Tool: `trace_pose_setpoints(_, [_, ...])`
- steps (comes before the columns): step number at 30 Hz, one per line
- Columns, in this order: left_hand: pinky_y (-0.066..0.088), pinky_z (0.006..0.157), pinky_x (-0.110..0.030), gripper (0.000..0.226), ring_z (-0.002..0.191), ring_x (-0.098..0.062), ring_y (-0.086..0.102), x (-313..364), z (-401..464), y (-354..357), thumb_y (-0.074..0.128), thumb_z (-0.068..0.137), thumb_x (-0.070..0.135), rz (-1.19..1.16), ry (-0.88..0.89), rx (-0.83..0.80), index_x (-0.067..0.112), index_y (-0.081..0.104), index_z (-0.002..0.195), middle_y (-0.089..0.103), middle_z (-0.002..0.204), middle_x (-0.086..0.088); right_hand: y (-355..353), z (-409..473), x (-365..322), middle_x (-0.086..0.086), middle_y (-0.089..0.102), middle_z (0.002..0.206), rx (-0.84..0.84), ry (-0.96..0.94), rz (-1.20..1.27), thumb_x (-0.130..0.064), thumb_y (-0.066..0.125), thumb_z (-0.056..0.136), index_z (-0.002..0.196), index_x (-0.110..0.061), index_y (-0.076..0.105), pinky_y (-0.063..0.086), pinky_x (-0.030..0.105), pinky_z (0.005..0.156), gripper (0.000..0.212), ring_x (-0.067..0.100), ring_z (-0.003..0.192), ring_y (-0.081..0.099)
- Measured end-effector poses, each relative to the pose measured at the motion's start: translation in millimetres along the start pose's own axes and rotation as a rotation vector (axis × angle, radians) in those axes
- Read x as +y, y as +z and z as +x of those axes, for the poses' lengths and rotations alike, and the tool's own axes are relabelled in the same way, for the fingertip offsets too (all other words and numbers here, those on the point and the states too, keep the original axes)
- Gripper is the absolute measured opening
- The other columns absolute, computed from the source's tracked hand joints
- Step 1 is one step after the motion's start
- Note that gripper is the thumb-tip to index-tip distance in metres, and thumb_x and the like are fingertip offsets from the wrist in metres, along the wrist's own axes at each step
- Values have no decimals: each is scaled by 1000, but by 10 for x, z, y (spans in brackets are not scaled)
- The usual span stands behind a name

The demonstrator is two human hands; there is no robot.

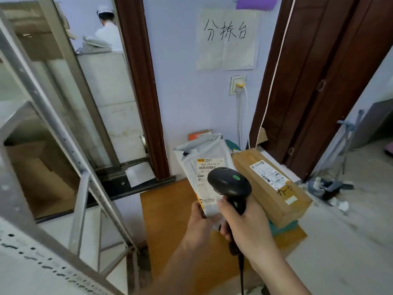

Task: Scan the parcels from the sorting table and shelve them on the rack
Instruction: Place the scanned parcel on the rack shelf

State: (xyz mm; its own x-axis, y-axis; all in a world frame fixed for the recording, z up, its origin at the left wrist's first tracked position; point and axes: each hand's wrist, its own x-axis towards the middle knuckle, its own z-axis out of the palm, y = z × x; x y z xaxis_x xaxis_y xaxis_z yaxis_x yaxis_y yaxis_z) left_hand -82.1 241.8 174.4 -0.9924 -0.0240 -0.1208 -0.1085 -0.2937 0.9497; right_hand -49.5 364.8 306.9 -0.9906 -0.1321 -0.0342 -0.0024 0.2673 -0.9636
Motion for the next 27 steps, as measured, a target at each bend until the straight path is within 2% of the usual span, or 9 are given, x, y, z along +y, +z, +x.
trace_pose_setpoints(3, [55,49,-31,57,48,-21,64,26,-210,52,51,90,-27,-57,43,-11,9,47,134,65,63,-13,-51,-177,-14,6,60,49,-40,-16,-22,-26,62,94,82,-11,63,45,28,50,19,13,43,56])
trace_pose_setpoints(7, [55,52,-33,64,49,-25,64,-99,-452,14,54,90,-25,-102,65,25,5,39,144,65,63,-16,-158,-413,-26,7,60,50,-96,-73,-21,-23,62,96,87,-9,66,47,24,47,17,14,42,56])
trace_pose_setpoints(11, [58,80,-53,74,88,-40,71,-266,-807,-81,77,85,-8,-130,38,211,21,51,148,71,104,-23,-295,-721,6,7,63,52,-192,-88,2,-27,65,94,87,-12,63,50,23,48,16,15,45,59])
trace_pose_setpoints(13, [56,91,-60,71,107,-46,70,-307,-1082,-21,80,84,-4,-142,52,296,24,54,144,73,123,-19,-373,-907,54,8,63,52,-258,-102,-1,-28,65,94,89,-12,63,50,23,49,17,15,44,59])
trace_pose_setpoints(15, [51,101,-66,72,114,-48,67,-370,-1357,61,83,84,0,-187,81,367,26,54,144,70,133,-19,-448,-1115,93,9,63,52,-328,-113,15,-28,65,95,90,-11,63,49,25,48,17,16,44,58])
trace_pose_setpoints(18, [47,90,-64,75,92,-44,60,-433,-1849,158,86,87,8,-255,156,457,22,50,151,62,124,-33,-507,-1442,82,10,62,51,-428,-154,28,-27,64,95,86,-9,64,49,28,48,20,17,43,57])
trace_pose_setpoints(21, [52,85,-53,73,85,-39,64,-391,-2354,151,85,88,7,-306,228,529,14,49,152,64,116,-30,-450,-1743,18,13,64,53,-524,-204,21,-28,64,95,79,-10,65,52,34,50,24,19,44,59])
trace_pose_setpoints(24, [60,87,-50,76,108,-44,70,-286,-2806,32,84,81,-2,-363,315,577,8,50,148,64,136,-33,-286,-2023,-103,6,63,51,-653,-256,5,-28,64,95,80,-9,64,52,30,52,24,14,45,59])
trace_pose_setpoints(27, [56,95,-54,83,118,-49,64,-180,-3232,-191,86,77,0,-337,374,657,5,47,150,61,140,-34,-59,-2301,-264,6,62,50,-716,-271,16,-24,67,93,88,-12,63,52,26,51,13,15,43,59])
